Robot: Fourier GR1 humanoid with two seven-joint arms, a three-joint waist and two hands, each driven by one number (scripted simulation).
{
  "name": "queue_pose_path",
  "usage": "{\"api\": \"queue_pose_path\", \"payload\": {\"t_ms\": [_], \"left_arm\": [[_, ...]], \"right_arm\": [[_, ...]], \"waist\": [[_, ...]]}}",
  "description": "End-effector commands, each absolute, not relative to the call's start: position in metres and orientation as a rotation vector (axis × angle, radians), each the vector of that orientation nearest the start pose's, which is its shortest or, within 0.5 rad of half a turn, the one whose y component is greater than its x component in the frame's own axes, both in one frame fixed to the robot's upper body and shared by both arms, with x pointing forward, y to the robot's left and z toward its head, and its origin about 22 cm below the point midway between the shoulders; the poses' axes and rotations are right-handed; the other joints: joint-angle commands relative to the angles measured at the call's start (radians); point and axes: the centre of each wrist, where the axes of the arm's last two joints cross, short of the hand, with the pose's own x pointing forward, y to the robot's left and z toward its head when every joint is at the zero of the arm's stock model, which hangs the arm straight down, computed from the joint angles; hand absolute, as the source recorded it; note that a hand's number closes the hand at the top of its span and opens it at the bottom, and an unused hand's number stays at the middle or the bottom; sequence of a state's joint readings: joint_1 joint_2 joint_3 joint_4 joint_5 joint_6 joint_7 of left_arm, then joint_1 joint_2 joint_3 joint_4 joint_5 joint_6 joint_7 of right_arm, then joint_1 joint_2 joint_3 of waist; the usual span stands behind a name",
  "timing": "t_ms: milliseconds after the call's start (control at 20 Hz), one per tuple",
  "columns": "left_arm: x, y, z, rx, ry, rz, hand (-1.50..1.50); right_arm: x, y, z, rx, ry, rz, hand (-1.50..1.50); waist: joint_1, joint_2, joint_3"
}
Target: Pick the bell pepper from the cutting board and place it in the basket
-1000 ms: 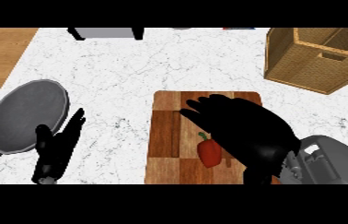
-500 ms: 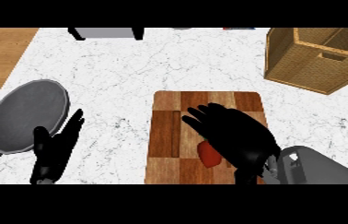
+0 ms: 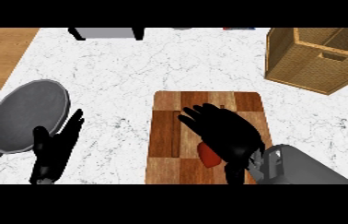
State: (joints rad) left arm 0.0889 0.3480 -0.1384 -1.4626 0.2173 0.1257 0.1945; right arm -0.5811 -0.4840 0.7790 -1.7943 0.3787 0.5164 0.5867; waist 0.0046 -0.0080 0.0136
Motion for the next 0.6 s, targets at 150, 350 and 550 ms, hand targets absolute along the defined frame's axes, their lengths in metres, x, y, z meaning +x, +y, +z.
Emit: {"api": "queue_pose_path", "payload": {"t_ms": [150, 350, 550], "left_arm": [[0.185, 0.304, -0.051, 0.139, -1.009, -0.022, 0.00], [0.211, 0.298, -0.046, 0.151, -1.025, -0.037, 0.00], [0.204, 0.283, -0.049, 0.146, -1.020, -0.054, 0.00]], "right_arm": [[0.236, -0.106, 0.092, -0.433, -1.188, 1.816, -1.50], [0.257, -0.113, 0.090, -0.469, -1.113, 1.878, -1.50], [0.240, -0.096, 0.069, -0.473, -1.074, 1.901, -1.50]], "waist": [[0.001, 0.008, -0.013], [-0.004, 0.010, -0.014], [-0.004, 0.009, -0.013]]}}
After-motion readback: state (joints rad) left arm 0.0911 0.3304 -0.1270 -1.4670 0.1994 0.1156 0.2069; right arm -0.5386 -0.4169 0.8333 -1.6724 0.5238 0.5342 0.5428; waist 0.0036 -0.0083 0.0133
